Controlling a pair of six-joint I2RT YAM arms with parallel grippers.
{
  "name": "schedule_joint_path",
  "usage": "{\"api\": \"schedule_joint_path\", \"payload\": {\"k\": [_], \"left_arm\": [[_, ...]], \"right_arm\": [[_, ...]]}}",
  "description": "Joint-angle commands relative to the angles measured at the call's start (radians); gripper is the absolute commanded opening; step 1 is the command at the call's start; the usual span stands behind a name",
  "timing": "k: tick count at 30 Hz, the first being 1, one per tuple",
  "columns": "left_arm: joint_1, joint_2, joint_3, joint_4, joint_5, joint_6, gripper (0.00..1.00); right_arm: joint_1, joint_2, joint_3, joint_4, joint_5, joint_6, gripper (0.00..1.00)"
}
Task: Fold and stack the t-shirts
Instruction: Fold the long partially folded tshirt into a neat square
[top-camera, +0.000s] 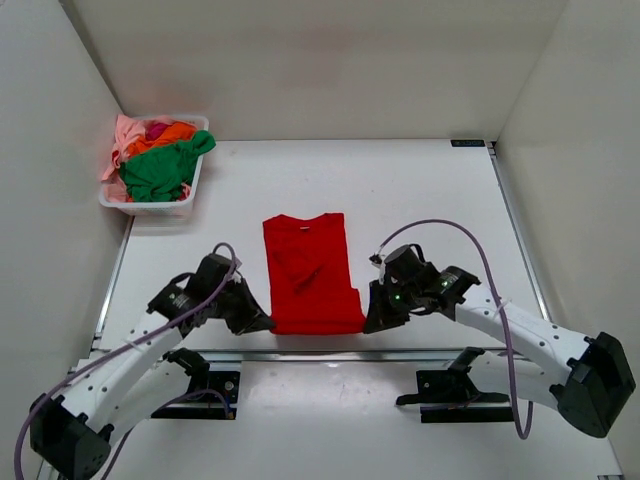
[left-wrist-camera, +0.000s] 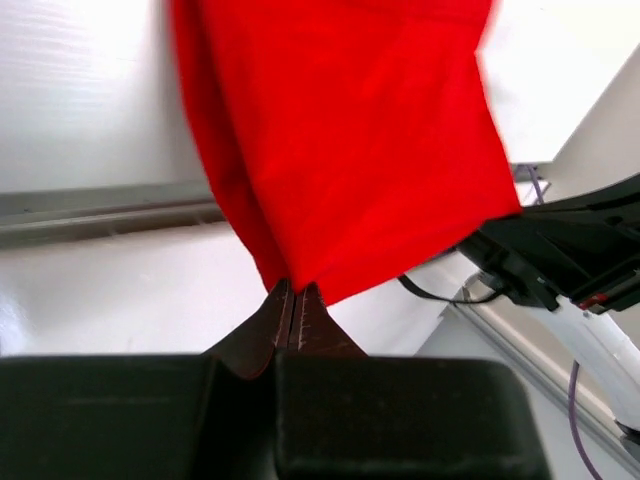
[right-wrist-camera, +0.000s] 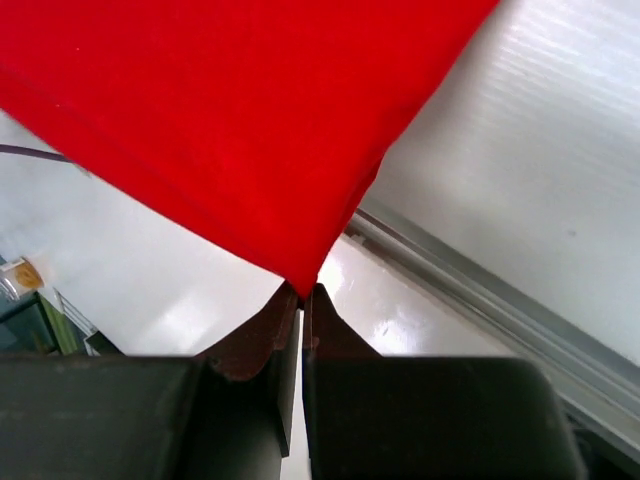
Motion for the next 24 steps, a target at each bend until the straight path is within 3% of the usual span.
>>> {"api": "schedule_joint_path", "payload": {"k": [1, 9, 14, 24], "left_arm": [[-0.022, 0.089, 0.175, -0.132, -0.038, 0.049, 0.0], [0.031, 0.313, 0.491, -0.141, -0.017, 0.116, 0.0], [0.134, 0.439, 0.653, -0.158, -0.006, 0.198, 0.0], [0.265, 0.548, 0.622, -0.011, -0.037, 0.179, 0.0]], "right_arm": [[-0.029, 0.019, 0.154, -0.197, 0.027, -0.063, 0.0], [-0.17, 0.24, 0.539, -0.334, 0.024, -0.259, 0.01], [-0.261, 0.417, 0.78, -0.384, 0.024, -0.393, 0.0], [-0.333, 0.735, 1.072, -0.334, -0.048, -0.433, 0.0]]}}
